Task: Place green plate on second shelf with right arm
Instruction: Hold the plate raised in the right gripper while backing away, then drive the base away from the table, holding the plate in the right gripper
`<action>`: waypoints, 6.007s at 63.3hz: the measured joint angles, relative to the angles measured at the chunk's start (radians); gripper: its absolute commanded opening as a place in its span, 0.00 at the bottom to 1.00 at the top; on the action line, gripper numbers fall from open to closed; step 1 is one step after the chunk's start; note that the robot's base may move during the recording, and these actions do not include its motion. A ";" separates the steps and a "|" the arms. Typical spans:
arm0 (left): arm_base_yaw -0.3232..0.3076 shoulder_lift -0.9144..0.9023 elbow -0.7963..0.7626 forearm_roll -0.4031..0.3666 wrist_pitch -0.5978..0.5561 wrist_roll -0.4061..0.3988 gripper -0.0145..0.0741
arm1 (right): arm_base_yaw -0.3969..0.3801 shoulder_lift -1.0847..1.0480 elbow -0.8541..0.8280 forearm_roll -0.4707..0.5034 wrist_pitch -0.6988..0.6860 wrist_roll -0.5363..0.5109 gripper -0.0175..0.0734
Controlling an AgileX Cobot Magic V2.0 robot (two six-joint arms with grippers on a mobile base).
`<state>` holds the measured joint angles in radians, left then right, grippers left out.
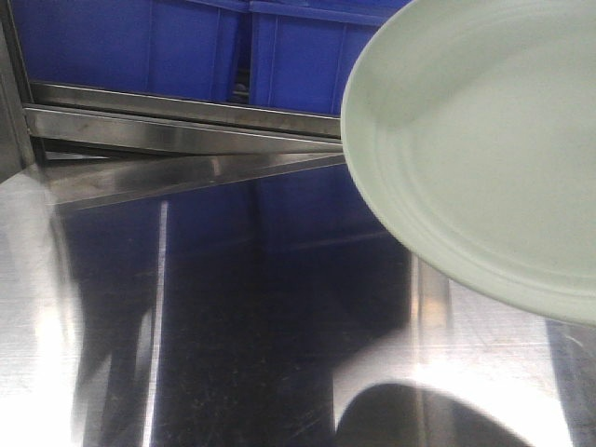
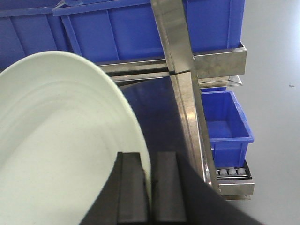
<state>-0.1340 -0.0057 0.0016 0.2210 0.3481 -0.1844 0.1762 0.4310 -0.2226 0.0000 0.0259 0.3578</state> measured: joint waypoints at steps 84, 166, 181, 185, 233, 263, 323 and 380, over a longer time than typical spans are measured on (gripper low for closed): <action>0.000 0.000 0.000 0.000 0.000 0.000 0.30 | 0.000 0.000 0.000 0.000 0.000 0.000 0.25; 0.000 0.000 0.000 0.000 0.000 0.000 0.30 | 0.000 -0.002 0.000 0.000 -0.002 0.000 0.25; 0.000 0.000 0.000 0.000 0.000 0.000 0.30 | 0.000 -0.002 0.000 0.000 -0.002 0.000 0.25; 0.000 0.000 0.000 0.000 0.000 0.000 0.30 | 0.000 -0.002 0.000 0.000 -0.002 0.000 0.25; 0.000 0.000 0.000 0.000 0.000 0.000 0.30 | 0.000 -0.002 0.000 0.000 -0.002 0.000 0.25; 0.000 0.000 0.000 0.000 0.000 0.000 0.30 | -0.002 -0.002 0.000 0.000 -0.002 0.000 0.25; 0.000 0.000 0.000 0.000 0.000 0.000 0.30 | -0.002 -0.002 0.000 0.000 -0.002 0.000 0.25; 0.000 0.000 0.000 0.000 0.000 0.000 0.30 | -0.002 -0.002 0.000 0.000 -0.002 0.000 0.25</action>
<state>-0.1340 -0.0057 0.0016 0.2210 0.3481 -0.1844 0.1742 0.4286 -0.2226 0.0000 0.0240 0.3578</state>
